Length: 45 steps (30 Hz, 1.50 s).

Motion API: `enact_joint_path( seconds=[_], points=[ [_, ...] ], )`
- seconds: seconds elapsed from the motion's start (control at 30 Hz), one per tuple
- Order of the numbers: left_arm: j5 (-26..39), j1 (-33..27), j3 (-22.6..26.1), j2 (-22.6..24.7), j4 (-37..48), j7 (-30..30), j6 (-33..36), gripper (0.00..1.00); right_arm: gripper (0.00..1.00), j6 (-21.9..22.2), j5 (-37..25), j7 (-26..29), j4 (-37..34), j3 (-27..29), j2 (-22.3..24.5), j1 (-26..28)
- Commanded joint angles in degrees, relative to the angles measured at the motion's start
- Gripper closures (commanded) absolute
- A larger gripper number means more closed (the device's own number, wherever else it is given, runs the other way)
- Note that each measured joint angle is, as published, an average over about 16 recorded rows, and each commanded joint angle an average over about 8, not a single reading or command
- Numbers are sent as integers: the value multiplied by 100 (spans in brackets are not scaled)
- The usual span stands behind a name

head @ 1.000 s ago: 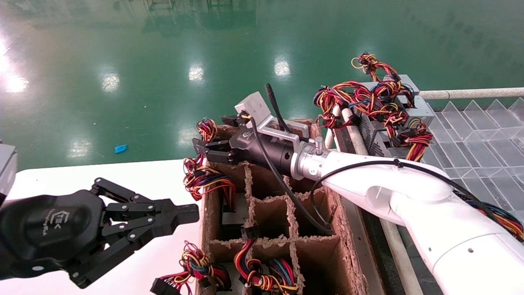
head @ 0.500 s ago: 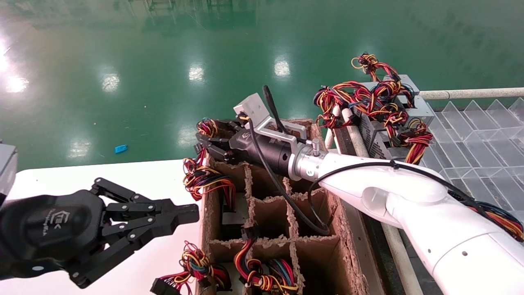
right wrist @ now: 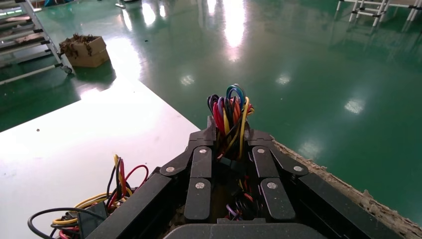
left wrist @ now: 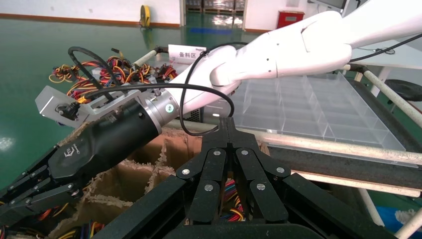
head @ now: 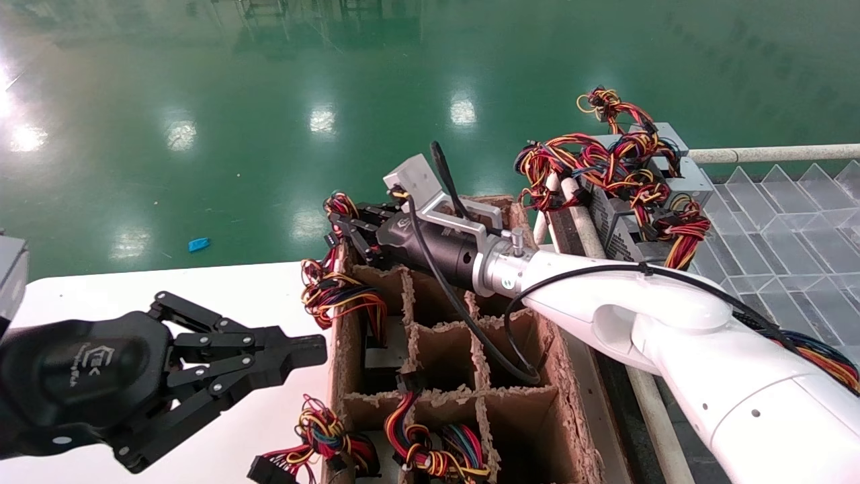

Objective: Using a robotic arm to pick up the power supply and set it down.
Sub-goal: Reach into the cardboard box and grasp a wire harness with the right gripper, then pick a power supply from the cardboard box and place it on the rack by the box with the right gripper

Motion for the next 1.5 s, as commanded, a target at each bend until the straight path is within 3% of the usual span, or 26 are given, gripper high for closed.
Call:
enact_joint_path(
  seconds=[0.03, 0.3, 0.6, 0.8, 1.1, 1.5],
  points=[
    [0, 0, 0, 0, 0, 0, 0, 100, 100, -7, 66, -46, -19, -75, 3, 22],
    [0, 0, 0, 0, 0, 0, 0, 100, 100, -256, 297, -242, -123, -181, 66, 236],
    [0, 0, 0, 0, 0, 0, 0, 100, 100, -1054, 580, -246, -284, -66, 274, 769],
    [0, 0, 0, 0, 0, 0, 0, 100, 100, -1388, 446, -355, -104, -79, 597, 1355],
    [0, 0, 0, 0, 0, 0, 0, 100, 100, -1208, -152, -385, 1166, -263, 1349, 2146],
    [0, 0, 0, 0, 0, 0, 0, 100, 100, -502, -1432, 347, 3209, -748, 2389, 2971]
  ],
)
